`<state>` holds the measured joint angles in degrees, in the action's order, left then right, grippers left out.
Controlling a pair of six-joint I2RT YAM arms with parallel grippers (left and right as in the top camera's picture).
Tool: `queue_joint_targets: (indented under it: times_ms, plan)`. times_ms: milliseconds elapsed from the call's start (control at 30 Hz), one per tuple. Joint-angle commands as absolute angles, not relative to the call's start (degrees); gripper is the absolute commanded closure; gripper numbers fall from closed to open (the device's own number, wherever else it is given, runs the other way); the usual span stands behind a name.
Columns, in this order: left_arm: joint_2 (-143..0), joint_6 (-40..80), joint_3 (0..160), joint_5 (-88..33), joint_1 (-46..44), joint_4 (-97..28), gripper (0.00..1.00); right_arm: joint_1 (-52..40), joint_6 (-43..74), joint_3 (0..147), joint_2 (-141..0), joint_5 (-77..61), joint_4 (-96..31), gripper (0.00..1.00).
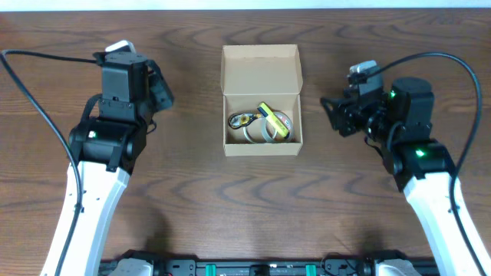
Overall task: Pack container
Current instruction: 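Bring both grippers to the box lid flaps on either side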
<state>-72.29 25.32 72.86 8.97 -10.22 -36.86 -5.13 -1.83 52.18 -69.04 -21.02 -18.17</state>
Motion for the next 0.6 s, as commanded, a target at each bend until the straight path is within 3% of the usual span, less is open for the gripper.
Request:
queue_joint_targets:
  times_ms: [0, 100, 133, 567]
  plan:
    - [-75.55, 29.36, 74.02, 9.28, -8.69, -35.38, 0.67, -4.4, 1.52, 53.23, -72.31, -14.28, -16.23, 0.67]
    - [-79.66, 34.65, 74.02, 8.91, -6.98, -33.56, 0.94, -2.7, 4.56, 53.23, -76.14, -13.32, -13.45, 0.96]
    - [-81.38, 36.18, 74.02, 8.73, -6.5, -32.82, 0.94, -1.65, 6.39, 53.23, -77.87, -13.41, -12.29, 0.99]
    - [-102.21, 41.04, 74.04, -4.71, -3.27, -14.61, 0.94, 5.63, 17.82, 53.25, -96.99, -21.56, 1.52, 0.99]
